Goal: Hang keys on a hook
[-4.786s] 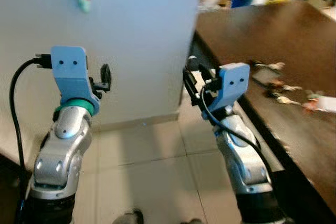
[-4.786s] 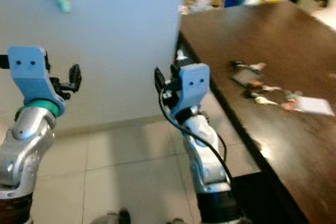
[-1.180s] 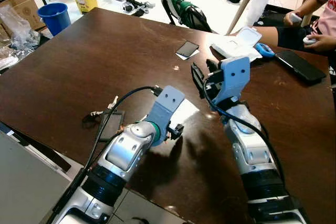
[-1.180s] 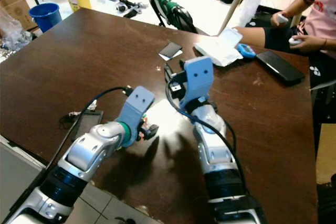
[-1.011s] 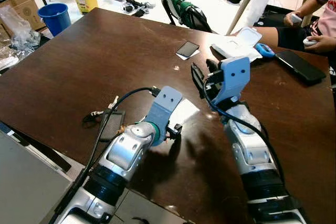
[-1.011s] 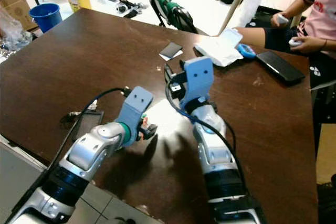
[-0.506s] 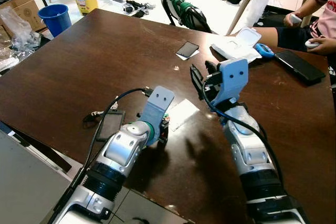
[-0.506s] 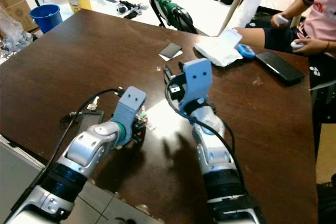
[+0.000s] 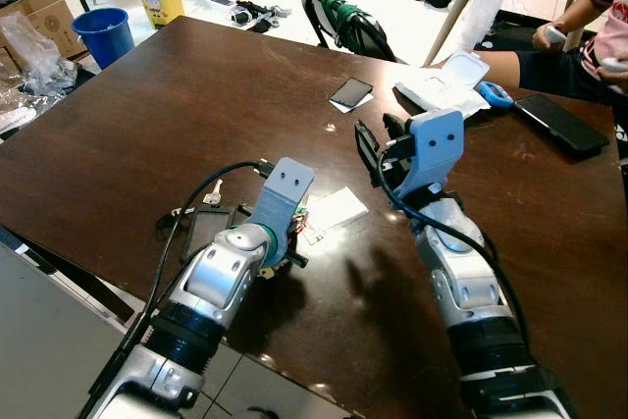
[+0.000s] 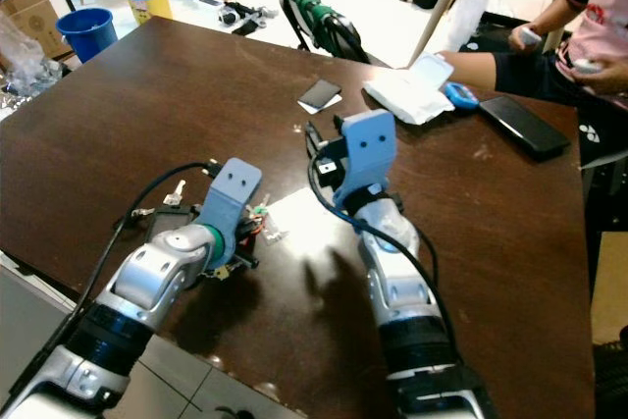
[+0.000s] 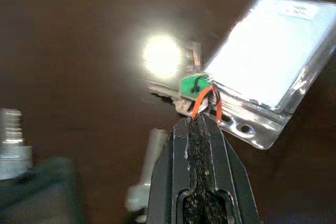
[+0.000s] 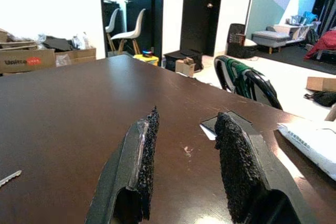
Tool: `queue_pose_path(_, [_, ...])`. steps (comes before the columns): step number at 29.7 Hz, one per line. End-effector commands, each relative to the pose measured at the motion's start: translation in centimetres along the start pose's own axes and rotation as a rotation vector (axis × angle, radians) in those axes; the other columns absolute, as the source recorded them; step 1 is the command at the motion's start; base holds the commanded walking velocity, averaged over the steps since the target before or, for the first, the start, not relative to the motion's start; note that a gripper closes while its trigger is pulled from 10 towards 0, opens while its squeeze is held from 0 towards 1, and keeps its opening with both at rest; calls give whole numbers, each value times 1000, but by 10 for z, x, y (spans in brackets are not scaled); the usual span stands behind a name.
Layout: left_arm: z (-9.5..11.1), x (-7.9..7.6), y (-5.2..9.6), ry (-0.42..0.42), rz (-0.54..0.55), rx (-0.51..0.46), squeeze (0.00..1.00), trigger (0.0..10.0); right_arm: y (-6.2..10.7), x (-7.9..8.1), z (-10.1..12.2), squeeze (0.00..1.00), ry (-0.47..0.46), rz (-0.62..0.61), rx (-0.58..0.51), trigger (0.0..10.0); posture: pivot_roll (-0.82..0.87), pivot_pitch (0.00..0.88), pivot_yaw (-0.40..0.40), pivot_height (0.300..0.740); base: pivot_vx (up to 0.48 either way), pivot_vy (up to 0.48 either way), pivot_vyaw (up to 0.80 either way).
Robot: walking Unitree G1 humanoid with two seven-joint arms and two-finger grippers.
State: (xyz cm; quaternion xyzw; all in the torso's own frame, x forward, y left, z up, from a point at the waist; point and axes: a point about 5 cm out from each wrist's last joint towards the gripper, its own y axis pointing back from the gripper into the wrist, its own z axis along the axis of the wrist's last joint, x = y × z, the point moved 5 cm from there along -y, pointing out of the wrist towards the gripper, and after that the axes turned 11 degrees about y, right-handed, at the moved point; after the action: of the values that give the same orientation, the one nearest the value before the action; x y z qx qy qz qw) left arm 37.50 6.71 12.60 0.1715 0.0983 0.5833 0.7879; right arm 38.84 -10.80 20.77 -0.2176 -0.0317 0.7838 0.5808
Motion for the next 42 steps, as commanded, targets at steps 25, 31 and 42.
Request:
queue_pose_path(25, [106, 71, 83, 257, 306, -633, 0, 10000, -5, 10, 30, 0, -56, 11, -100, 10000, 101, 0, 90, 740, 0, 0, 0])
queue_pose_path(31, [104, 74, 84, 228, 321, -639, 0, 10000, -5, 11, 32, 0, -65, 11, -110, 10000, 102, 0, 90, 740, 0, 0, 0])
queue_pose_path(42, [99, 83, 85, 207, 359, -630, 0, 10000, -4, 12, 33, 0, -74, 7, -110, 10000, 108, 1, 95, 740, -246, 0, 0])
